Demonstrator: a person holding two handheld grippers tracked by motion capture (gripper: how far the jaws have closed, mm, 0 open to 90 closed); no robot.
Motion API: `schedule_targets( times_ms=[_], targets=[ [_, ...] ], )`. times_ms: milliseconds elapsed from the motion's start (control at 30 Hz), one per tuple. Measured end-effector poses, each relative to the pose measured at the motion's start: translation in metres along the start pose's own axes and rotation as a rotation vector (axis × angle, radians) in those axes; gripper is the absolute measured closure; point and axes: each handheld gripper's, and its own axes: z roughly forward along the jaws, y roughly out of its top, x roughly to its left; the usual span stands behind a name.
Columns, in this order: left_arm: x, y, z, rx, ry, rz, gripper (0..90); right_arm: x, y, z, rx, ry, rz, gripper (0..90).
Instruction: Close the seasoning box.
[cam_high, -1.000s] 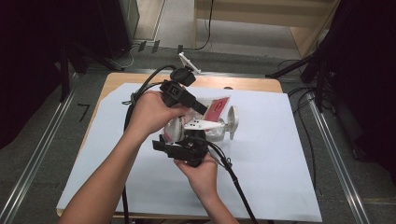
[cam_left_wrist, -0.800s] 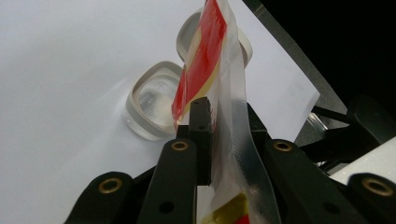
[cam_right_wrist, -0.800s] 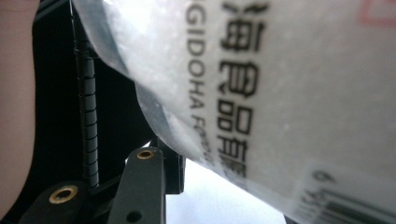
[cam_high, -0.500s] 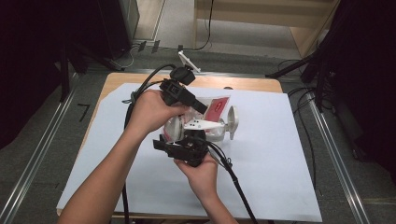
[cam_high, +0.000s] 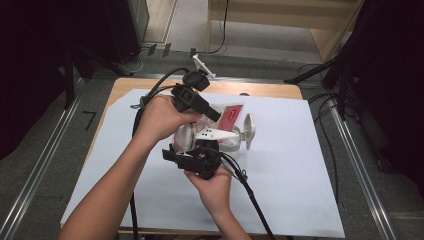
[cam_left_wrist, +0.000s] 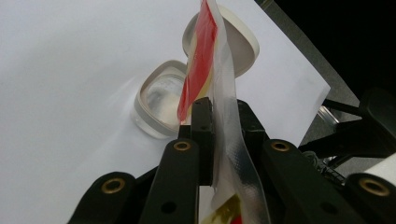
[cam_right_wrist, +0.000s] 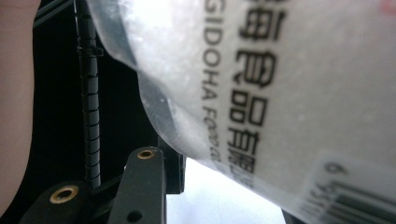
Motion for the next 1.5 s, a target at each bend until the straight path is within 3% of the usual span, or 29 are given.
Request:
schedule_targets(
  times_ms=[867, 1000, 1267, 1500],
  targets=[
    [-0.002, -0.006, -0.003, -0.017, 0.01, 0.016, 82.0, 0.002, -0.002, 0.001, -0.001, -0.003, -0.017, 63.3],
    [-0.004, -0.008, -0.005, -0.041, 0.015, -0.007, 81.8, 0.003, -0.001, 0.003, 0.0, 0.001, -0.023, 63.3],
    [-0.001, -0.01, -0.01, -0.034, 0.019, 0.005, 81.7, 0.006, 0.0, 0.008, 0.003, 0.008, -0.032, 63.3],
    [-0.002, -0.009, -0.008, -0.044, 0.015, -0.012, 81.8, 0.004, 0.001, 0.007, 0.005, 0.008, -0.028, 63.3]
  ],
)
